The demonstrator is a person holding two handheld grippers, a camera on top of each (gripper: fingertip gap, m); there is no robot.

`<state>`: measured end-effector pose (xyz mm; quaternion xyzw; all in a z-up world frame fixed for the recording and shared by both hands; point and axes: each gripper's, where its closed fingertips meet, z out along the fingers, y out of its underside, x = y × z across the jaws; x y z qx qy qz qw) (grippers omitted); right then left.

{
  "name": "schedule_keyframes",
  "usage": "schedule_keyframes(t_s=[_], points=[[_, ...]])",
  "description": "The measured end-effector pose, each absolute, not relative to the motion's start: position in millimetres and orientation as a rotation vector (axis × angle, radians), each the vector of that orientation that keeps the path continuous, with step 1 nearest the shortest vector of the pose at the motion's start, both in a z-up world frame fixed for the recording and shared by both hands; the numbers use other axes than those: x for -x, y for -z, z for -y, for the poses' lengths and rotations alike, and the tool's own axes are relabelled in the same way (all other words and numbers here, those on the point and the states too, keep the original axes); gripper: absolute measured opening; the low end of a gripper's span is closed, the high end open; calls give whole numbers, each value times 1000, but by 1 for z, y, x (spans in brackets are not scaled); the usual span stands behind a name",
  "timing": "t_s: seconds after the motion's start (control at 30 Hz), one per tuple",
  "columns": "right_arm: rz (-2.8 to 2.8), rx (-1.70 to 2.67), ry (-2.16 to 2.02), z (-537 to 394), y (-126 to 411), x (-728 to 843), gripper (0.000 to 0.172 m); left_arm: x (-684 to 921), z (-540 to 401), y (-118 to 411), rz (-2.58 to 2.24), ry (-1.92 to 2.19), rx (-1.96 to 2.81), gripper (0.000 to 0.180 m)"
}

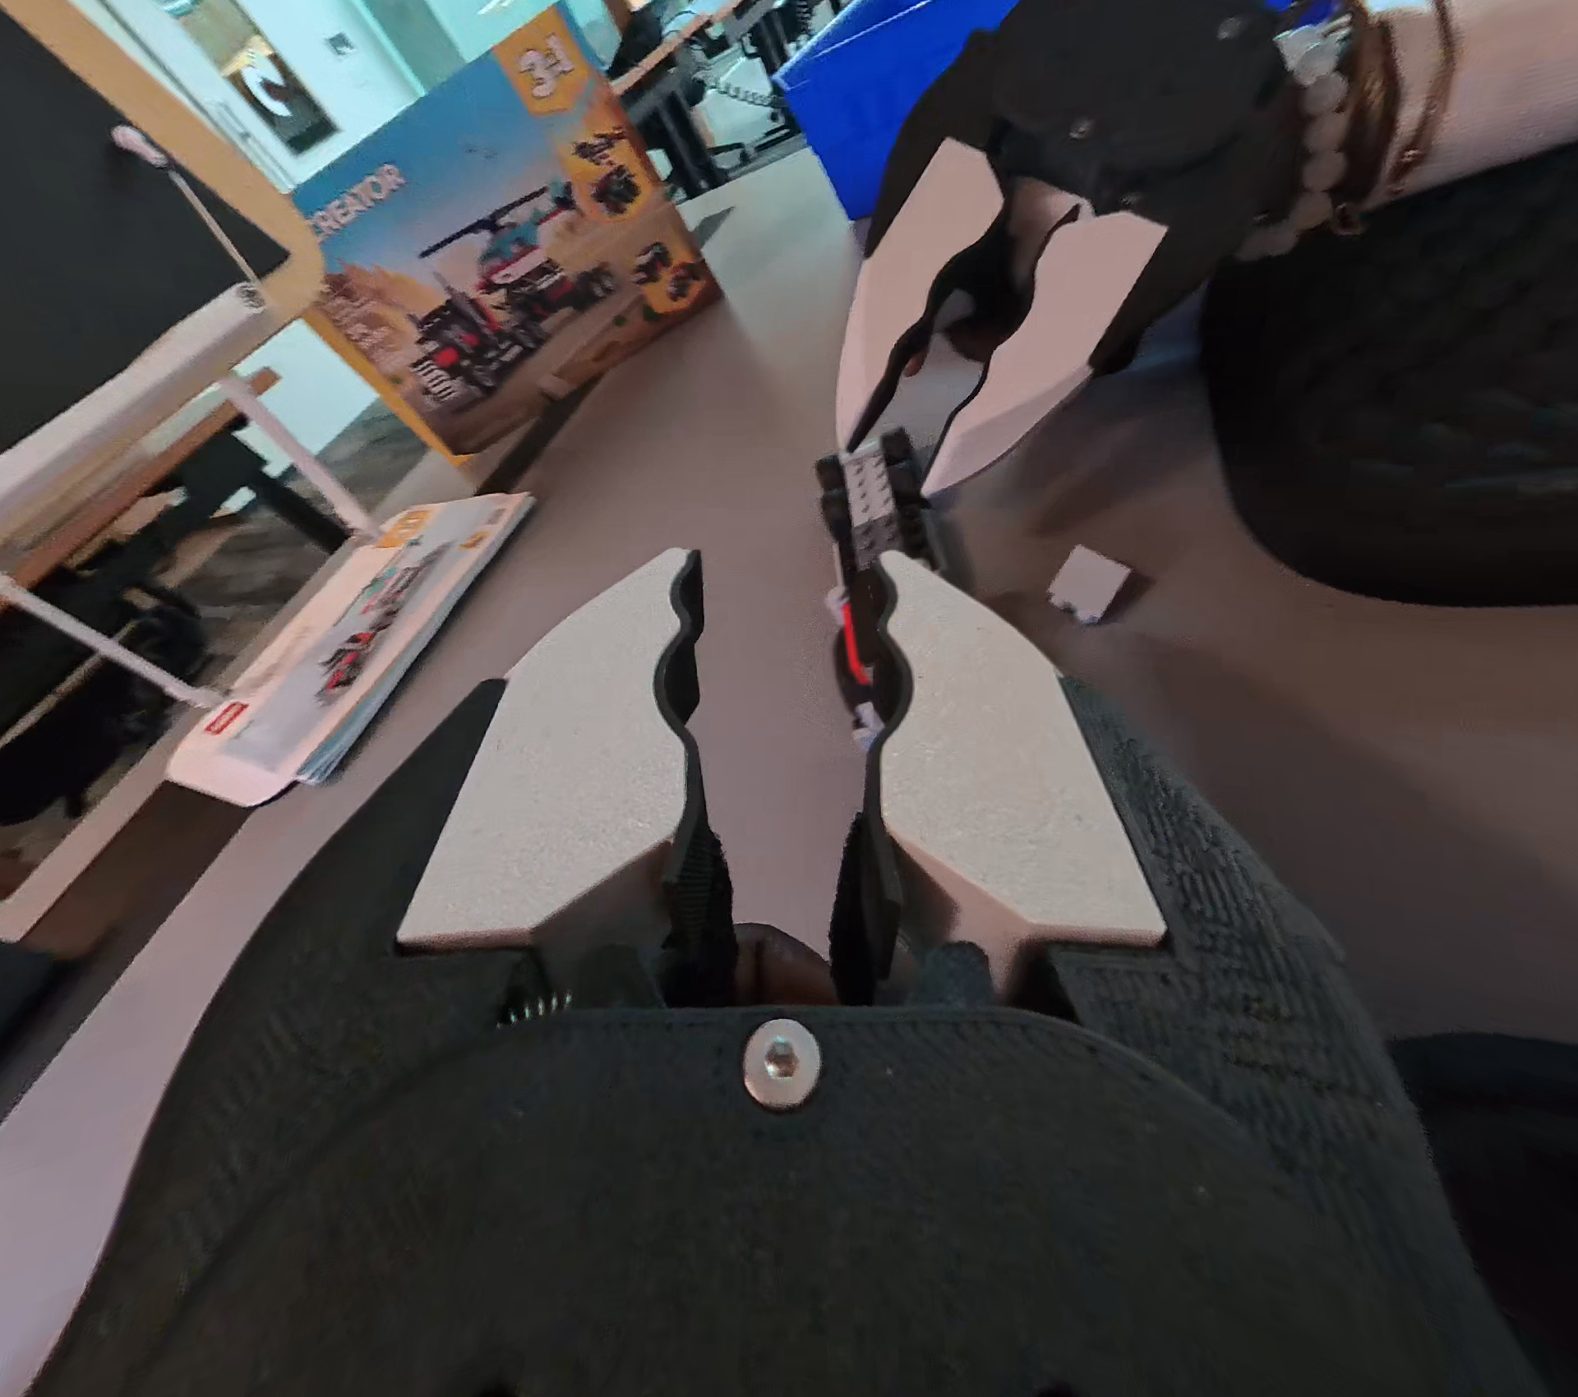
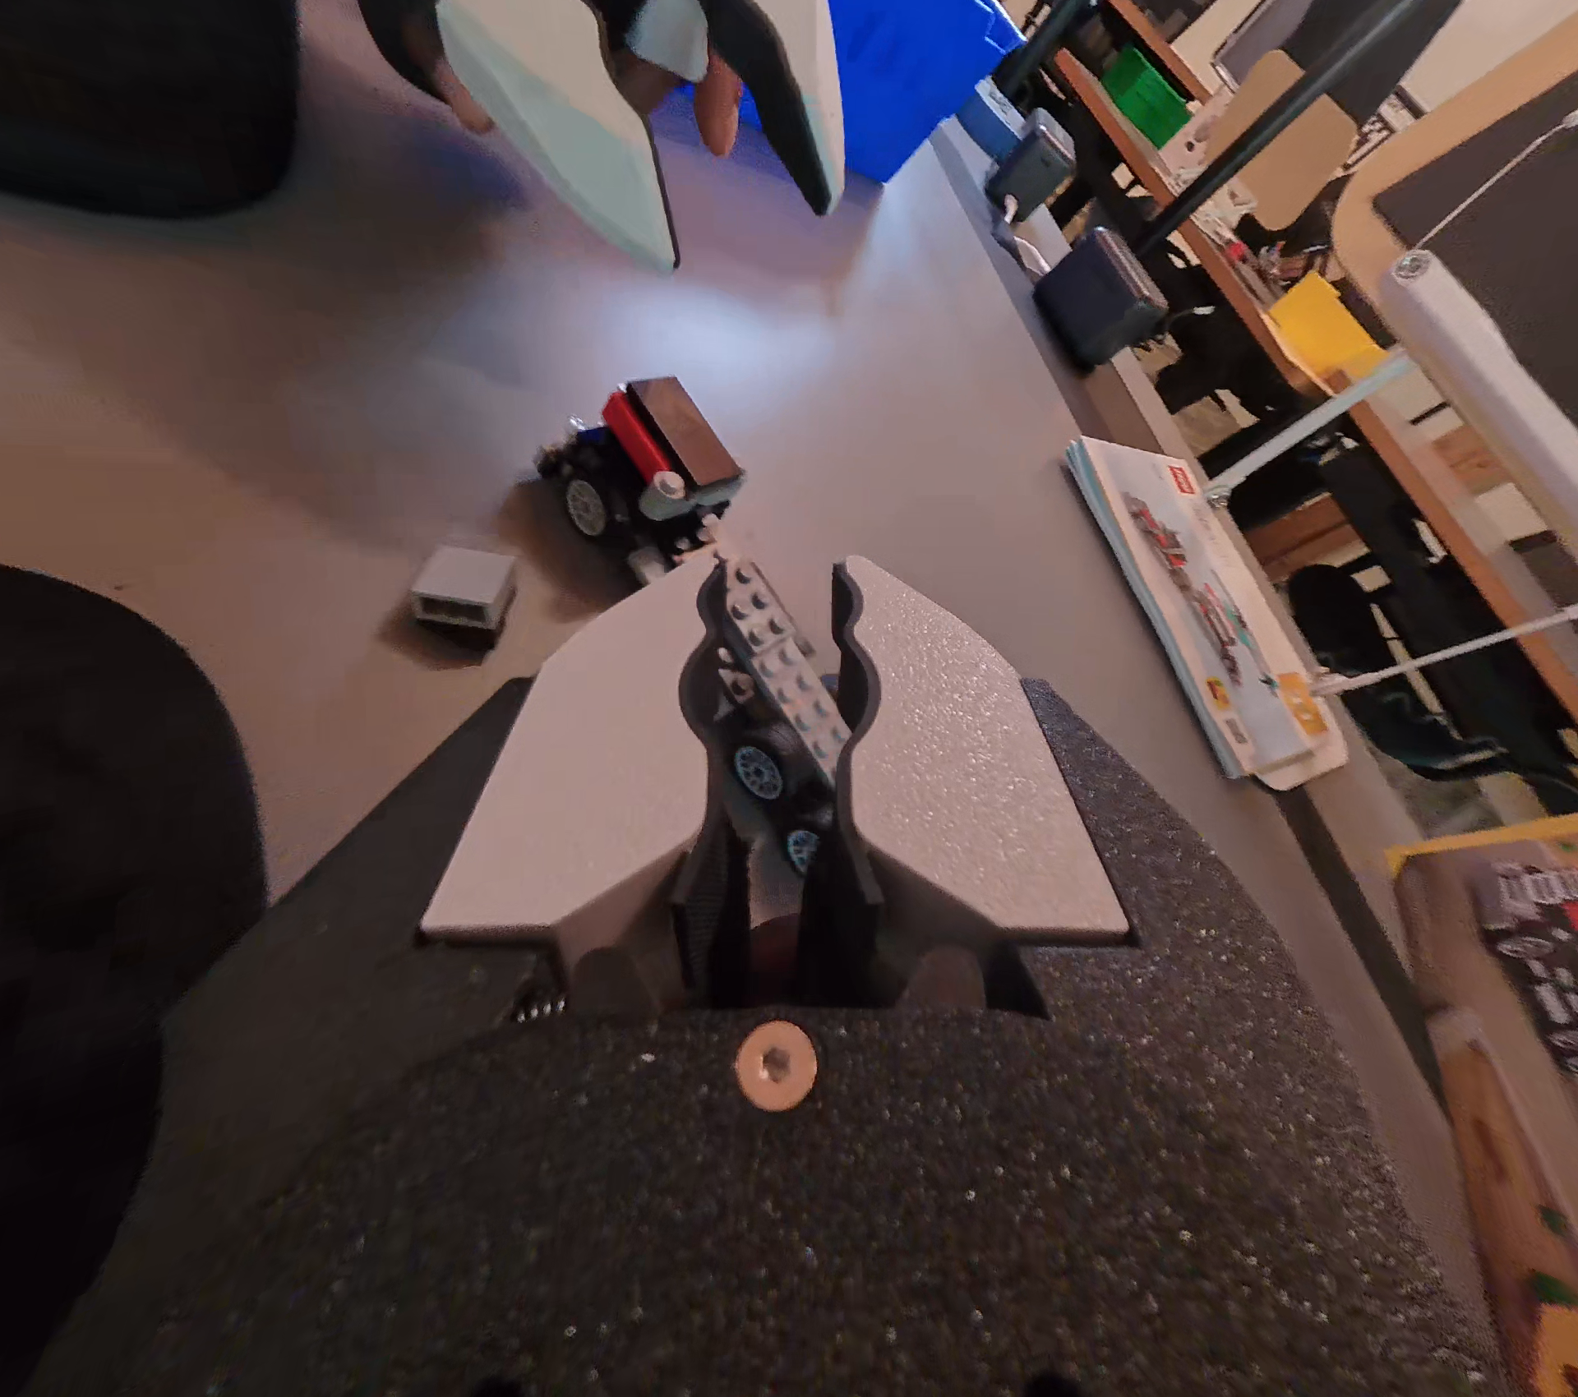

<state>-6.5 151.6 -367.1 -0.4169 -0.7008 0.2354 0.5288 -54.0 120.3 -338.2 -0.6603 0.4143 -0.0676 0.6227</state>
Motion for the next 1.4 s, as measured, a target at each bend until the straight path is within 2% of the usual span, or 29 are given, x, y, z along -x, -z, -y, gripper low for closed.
schedule_keyframes(t_s=[0.13, 0.3, 0.47, 0.57, 0.63, 0.73, 0.77, 0.87, 1.0, 1.1, 1.23, 1.4], points=[[1655, 967, -504, -163, 365, 7, 22, 61, -121, 339, -932, 164, 1516, 37], [1586, 1005, -474, -181, 359, 0, 20, 42, -105, 338, -914, 545, 1514, 41], [1528, 1011, -425, -189, 347, -6, 17, 44, -106, 326, -909, 557, 1419, 48], [1462, 990, -369, -200, 338, -11, 25, 48, -107, 314, -883, 580, 1369, 55], [1409, 969, -331, -207, 330, -15, 36, 46, -106, 312, -880, 601, 1346, 63], [1304, 897, -379, -206, 312, -19, 53, 38, -101, 316, -952, 560, 1345, 96], [1276, 864, -434, -201, 306, -21, 53, 38, -100, 315, -973, 529, 1337, 105], [1100, 785, -684, -185, 274, -39, 60, 42, -103, 293, -936, 451, 1308, 121], [839, 587, -937, -127, 190, -108, 83, 19, -91, 240, -941, 450, 1216, 121], [759, 446, -870, -86, 155, -176, 87, -30, -90, 203, -1033, 446, 1139, 121], [692, 420, -686, -81, 138, -263, 89, -129, -101, 167, -1162, 590, 1004, 123], [620, 599, -344, -103, 149, -384, 91, -260, -120, 163, -1490, 748, 820, 127]])
